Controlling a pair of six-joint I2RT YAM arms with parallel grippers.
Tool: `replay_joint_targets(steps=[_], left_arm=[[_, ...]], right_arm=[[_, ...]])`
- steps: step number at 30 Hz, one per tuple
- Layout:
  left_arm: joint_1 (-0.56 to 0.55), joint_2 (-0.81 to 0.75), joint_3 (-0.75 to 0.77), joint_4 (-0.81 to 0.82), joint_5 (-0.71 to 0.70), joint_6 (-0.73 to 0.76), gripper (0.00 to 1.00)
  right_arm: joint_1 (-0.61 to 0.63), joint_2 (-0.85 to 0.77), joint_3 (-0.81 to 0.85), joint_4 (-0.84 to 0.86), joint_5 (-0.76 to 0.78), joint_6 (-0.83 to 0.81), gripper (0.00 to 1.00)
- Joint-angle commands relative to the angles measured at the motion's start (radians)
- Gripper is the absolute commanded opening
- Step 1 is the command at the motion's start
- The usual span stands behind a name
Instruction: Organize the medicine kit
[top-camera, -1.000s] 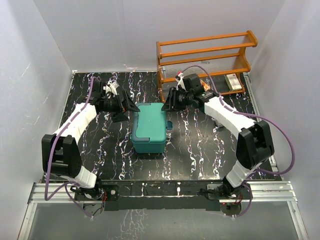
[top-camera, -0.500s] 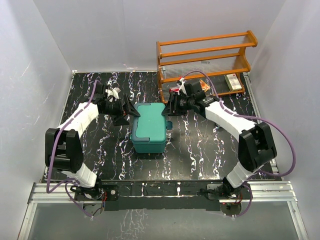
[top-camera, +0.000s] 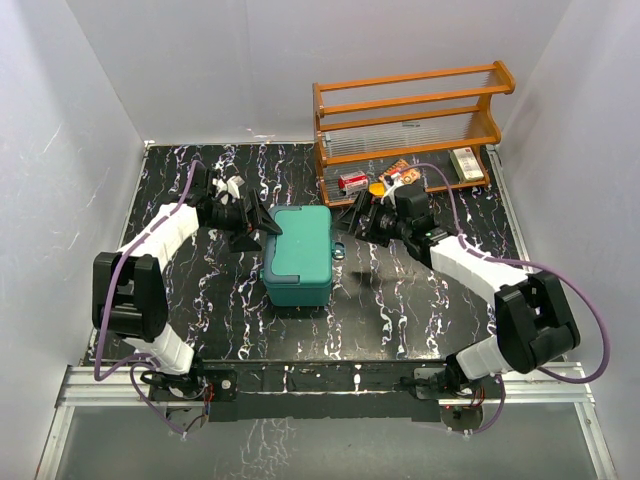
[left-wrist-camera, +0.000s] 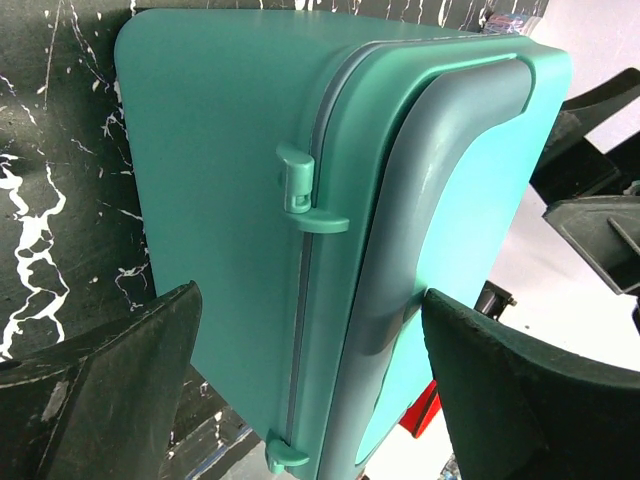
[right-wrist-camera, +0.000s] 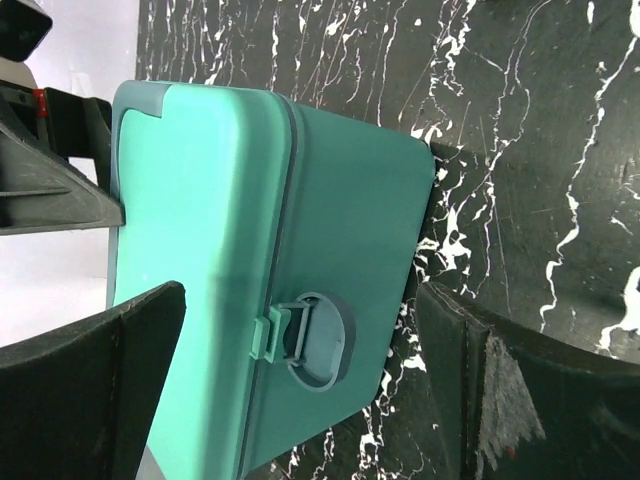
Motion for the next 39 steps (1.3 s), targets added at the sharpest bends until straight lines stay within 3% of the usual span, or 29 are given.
replay_joint_targets(steps=[1, 9, 16, 20, 25, 35, 39], left_arm=[[-0.006, 0.017, 0.036, -0.054, -0.030, 0.031, 0.89], [-0.006, 0.031, 0.054, -0.055, -0.031, 0.019, 0.89], [-0.007, 0.034, 0.063, -0.062, -0.032, 0.014, 0.88], [-0.008, 0.029, 0.064, -0.064, -0.030, 0.012, 0.88], [-0.008, 0.021, 0.060, -0.071, -0.041, 0.012, 0.87], [-0.012, 0.001, 0.036, -0.056, -0.037, -0.001, 0.87], [-0.013, -0.005, 0.033, -0.052, -0.041, -0.005, 0.87]], right_arm=[[-0.006, 0.017, -0.060, 0.299, -0.091, 0.109, 0.98], [-0.008, 0.092, -0.142, 0.554, -0.209, 0.244, 0.98], [-0.008, 0.098, -0.166, 0.565, -0.249, 0.256, 0.97], [-0.007, 0.074, -0.140, 0.458, -0.250, 0.218, 0.88], [-0.006, 0.032, -0.111, 0.304, -0.231, 0.149, 0.85], [-0.006, 0.035, -0.075, 0.267, -0.308, 0.143, 0.85], [-0.006, 0.040, -0.046, 0.230, -0.318, 0.143, 0.76]])
